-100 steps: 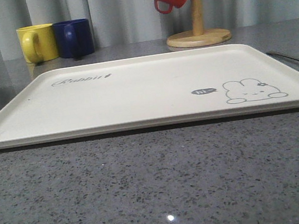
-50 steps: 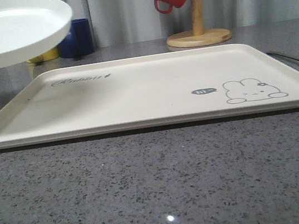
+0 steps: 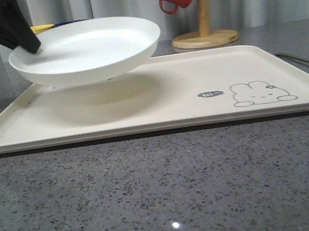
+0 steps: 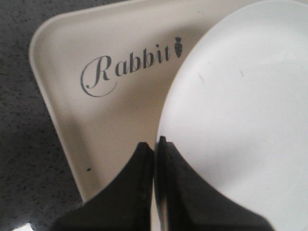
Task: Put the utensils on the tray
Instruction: 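Lower the plate onto the tray and open the left gripper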
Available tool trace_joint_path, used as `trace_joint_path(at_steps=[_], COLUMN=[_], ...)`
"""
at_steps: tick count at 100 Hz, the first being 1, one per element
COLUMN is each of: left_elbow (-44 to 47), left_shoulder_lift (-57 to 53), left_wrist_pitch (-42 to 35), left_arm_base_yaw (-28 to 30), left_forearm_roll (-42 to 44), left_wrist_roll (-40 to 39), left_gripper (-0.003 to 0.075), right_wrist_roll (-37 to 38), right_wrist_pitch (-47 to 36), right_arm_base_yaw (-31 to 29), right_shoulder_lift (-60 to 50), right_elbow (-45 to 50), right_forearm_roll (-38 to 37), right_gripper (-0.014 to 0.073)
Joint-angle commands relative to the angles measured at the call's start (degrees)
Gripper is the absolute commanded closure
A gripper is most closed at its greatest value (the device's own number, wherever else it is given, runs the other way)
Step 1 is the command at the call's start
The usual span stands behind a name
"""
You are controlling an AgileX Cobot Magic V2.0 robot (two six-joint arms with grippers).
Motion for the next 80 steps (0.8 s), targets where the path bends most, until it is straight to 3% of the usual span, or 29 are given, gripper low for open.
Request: trace_joint_path(at_steps=[1, 60, 70, 80], left_elbow=[-2.08, -2.08, -2.08, -2.08], left_shoulder_lift=[-0.80, 3.93, 3.93, 3.93], left_wrist_pitch=[-0.57, -1.73, -1.73, -1.73], left_arm_base_yaw=[-0.88, -0.88, -0.88, -0.88], left_forearm_roll=[-2.26, -2.15, -1.86, -1.86], left_wrist_roll=[-0.66, -1.48, -1.48, -1.48], left_gripper=[0.0738, 0.0729, 0.0648, 0.0505], right_wrist_roll=[-0.36, -0.36, -0.36, -0.36], right_wrist_pitch=[-4.82, -4.82, -4.82, -4.82], right_arm_base_yaw=[-0.35, -0.35, -0.35, -0.35], right_shoulder_lift=[-1.29, -1.29, -1.29, -1.29], right_elbow=[-1.00, -1.00, -1.00, -1.00], right_forearm_roll=[0.00, 0.00, 0.00, 0.00], right_gripper=[0.0662, 0.0662, 0.0662, 0.0662])
